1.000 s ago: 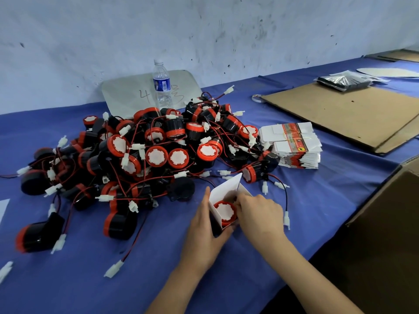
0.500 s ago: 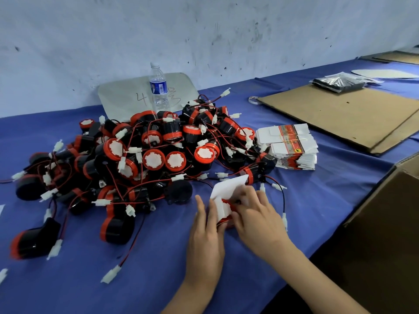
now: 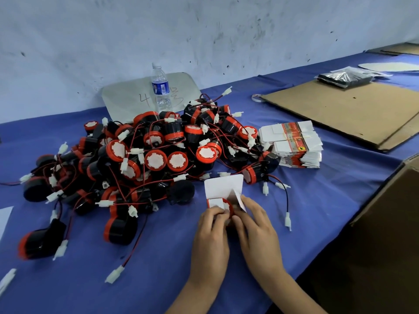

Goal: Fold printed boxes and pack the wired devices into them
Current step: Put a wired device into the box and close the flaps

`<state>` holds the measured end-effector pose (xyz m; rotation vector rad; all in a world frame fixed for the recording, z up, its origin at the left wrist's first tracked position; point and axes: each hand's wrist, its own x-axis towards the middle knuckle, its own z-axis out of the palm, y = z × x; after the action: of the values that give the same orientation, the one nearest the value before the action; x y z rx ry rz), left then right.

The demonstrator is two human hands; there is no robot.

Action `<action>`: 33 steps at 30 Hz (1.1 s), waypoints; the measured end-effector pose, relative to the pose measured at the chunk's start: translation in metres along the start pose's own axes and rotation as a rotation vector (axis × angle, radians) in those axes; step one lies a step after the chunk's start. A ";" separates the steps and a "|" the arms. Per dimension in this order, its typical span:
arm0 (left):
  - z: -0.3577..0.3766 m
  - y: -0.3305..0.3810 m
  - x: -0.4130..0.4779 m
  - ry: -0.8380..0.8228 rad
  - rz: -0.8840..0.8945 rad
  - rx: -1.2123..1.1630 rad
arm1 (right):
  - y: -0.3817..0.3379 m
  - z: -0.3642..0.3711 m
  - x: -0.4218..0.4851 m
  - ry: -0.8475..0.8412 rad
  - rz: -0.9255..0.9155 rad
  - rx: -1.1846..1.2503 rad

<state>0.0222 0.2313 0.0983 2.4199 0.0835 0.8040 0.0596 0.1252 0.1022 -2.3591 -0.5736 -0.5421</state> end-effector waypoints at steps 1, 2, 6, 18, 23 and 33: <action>0.000 -0.001 0.000 0.001 -0.006 -0.007 | 0.000 -0.001 -0.001 0.000 -0.022 0.012; -0.001 -0.003 0.001 -0.002 -0.014 -0.015 | 0.000 -0.001 -0.003 -0.007 -0.040 0.022; -0.002 -0.009 0.003 0.023 -0.011 -0.049 | 0.003 -0.004 -0.011 -0.050 -0.101 0.069; 0.002 -0.013 0.001 -0.024 0.026 -0.024 | 0.005 -0.003 0.016 -0.064 0.105 0.351; 0.003 -0.014 0.001 0.011 0.020 -0.074 | -0.002 -0.021 0.070 0.125 0.200 0.651; -0.001 -0.014 0.004 -0.028 0.001 -0.143 | -0.003 -0.004 0.066 -0.392 0.134 0.583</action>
<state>0.0264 0.2438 0.0934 2.2961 0.0138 0.7501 0.1118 0.1418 0.1399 -1.9196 -0.6360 0.1482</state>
